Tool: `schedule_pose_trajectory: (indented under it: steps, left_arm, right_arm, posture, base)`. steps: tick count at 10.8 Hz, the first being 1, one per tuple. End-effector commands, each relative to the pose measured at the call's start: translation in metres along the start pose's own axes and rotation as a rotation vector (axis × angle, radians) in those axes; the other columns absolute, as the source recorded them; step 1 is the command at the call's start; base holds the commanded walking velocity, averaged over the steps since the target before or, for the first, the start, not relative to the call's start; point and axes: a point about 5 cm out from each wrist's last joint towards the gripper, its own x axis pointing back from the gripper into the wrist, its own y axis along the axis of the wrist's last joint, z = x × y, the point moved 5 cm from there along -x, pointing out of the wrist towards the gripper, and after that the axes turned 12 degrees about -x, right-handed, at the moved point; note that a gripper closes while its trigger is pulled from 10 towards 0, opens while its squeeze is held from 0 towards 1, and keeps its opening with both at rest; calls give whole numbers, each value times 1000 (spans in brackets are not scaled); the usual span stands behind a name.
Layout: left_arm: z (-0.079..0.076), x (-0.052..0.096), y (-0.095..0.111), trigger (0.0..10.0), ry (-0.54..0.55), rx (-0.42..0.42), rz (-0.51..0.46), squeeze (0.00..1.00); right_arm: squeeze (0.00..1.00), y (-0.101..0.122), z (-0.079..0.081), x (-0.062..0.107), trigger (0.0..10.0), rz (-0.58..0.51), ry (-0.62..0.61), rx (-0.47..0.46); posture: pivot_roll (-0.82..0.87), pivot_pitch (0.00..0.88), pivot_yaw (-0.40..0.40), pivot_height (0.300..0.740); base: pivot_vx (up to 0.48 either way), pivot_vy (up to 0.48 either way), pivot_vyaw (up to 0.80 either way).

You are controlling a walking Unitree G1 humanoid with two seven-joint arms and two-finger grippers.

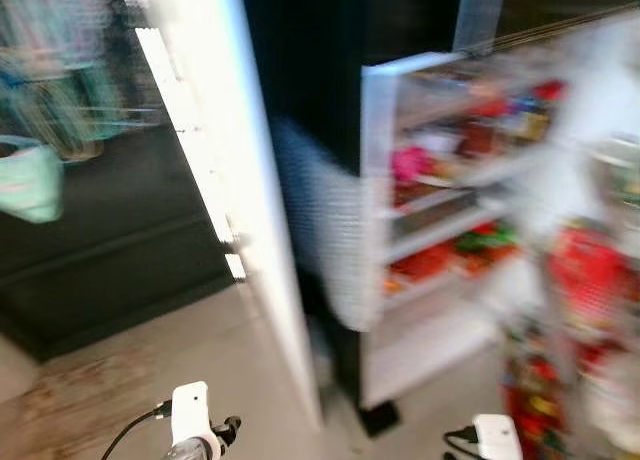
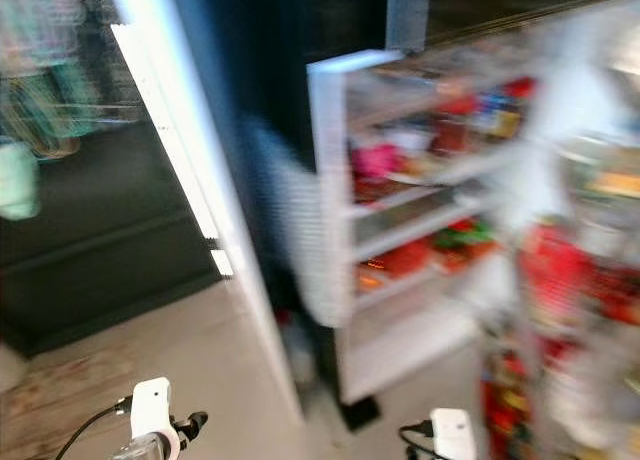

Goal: Restocking fridge

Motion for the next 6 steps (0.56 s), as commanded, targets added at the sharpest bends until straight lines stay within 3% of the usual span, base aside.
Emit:
schedule_pose_trajectory:
  steps: [1,2,6]
  left_arm:
    - [7,1,-4,10000,14,0,21,0]
    - [6,1,-4,10000,14,1,20,0]
    - [6,0,-3,10000,12,-9,15,0]
  right_arm:
    - [0,-1,7,-1,10000,0,15,-12]
    - [0,-1,7,-1,10000,0,15,-11]
    - [0,0,6,-1,10000,-7,5,-14]
  posture:
    - [30,0,73,740]
    - [30,0,73,740]
    - [30,0,72,740]
  base:
    - [0,412,0]
    - [0,405,0]
    - [0,0,0]
